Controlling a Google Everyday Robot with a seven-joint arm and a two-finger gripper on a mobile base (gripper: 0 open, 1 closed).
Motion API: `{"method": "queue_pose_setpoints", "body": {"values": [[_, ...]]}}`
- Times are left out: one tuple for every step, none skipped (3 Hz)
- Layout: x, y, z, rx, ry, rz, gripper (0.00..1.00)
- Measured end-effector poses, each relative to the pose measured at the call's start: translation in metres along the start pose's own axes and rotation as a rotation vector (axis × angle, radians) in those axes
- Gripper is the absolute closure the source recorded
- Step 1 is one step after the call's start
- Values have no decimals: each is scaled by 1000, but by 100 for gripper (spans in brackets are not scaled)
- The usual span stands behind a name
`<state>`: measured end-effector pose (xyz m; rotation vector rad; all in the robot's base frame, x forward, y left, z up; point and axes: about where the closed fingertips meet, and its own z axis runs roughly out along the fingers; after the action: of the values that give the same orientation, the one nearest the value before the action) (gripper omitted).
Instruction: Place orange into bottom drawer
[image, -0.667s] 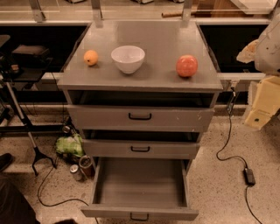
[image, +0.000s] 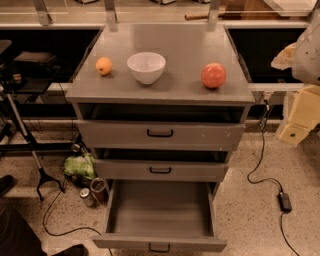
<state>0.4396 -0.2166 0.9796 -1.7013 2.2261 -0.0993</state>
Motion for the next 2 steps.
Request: {"method": "queue_pose_setpoints", "body": {"values": [[-19,-16,-24,84,-79,13,0],[-68,-45,-62,187,-200,6,0]]}}
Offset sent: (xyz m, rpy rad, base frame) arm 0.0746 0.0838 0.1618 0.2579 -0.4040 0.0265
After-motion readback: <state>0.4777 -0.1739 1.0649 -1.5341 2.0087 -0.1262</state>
